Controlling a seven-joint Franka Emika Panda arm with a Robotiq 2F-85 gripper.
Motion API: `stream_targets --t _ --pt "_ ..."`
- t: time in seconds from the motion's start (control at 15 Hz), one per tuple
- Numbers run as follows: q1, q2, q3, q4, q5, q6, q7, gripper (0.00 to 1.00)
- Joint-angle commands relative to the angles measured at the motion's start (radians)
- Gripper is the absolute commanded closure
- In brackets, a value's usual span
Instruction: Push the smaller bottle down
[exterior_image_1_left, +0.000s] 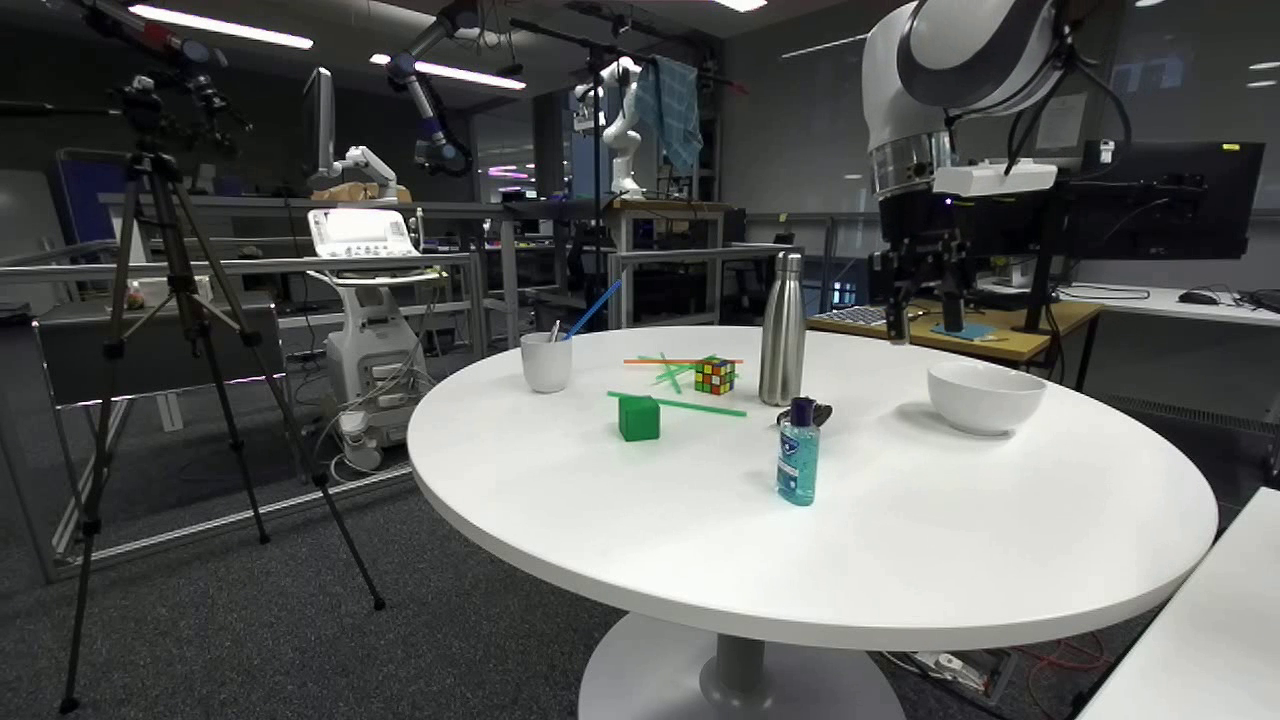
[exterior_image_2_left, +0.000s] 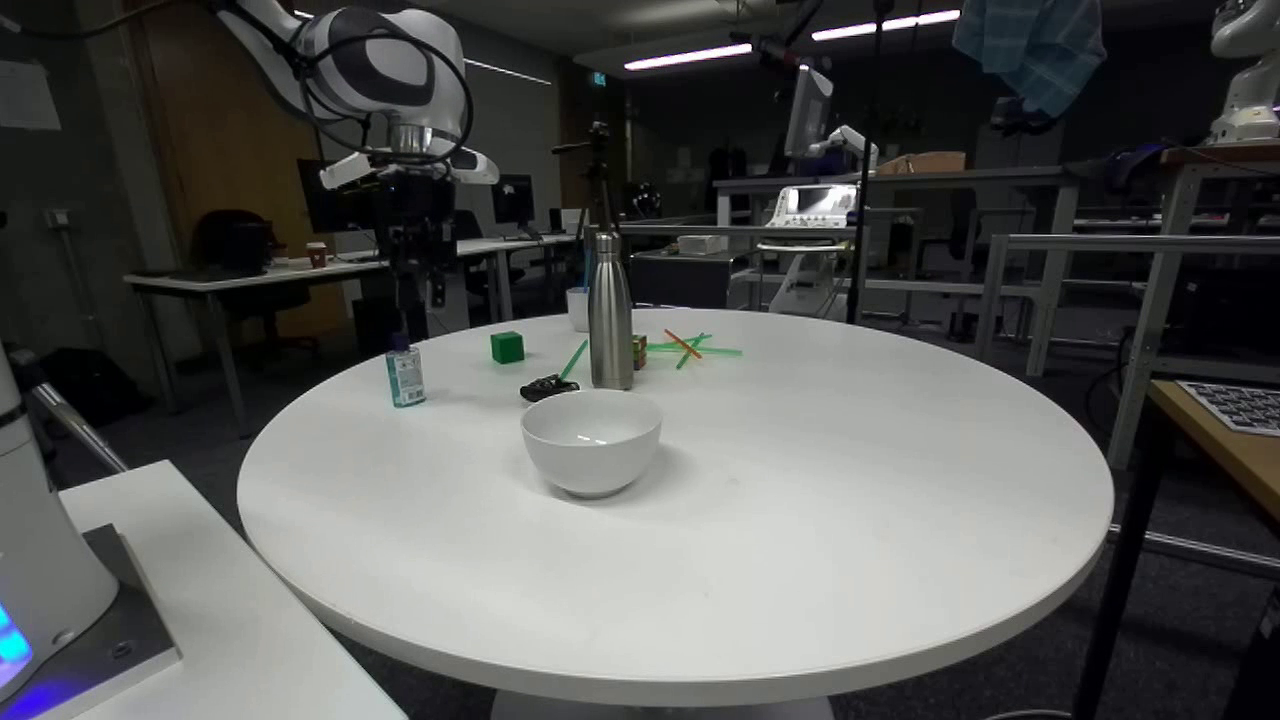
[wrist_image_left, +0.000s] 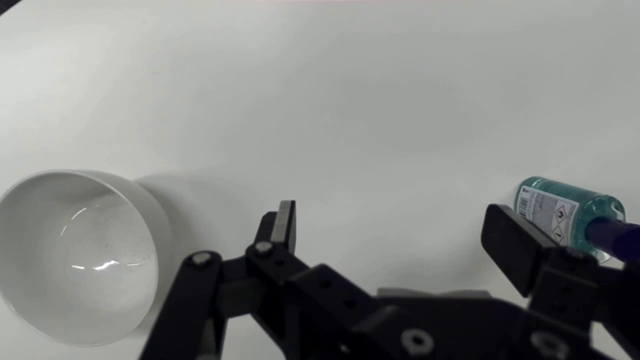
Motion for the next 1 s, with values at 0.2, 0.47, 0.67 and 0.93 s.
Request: stream_targets --t 0.2,0.47,0.67,0.93 --pt "0.018 0.016 -0.011 0.002 -0.008 -0.001 0.01 0.0" --pt "0.018 0.016 -0.011 0.002 -0.008 -0.001 0.01 0.0" --pt "0.016 0.026 -0.015 0.005 -0.003 0.004 -0.002 0.0" --pt "0.008 0.036 -0.03 -0.003 0.004 0.015 -0.032 0.0"
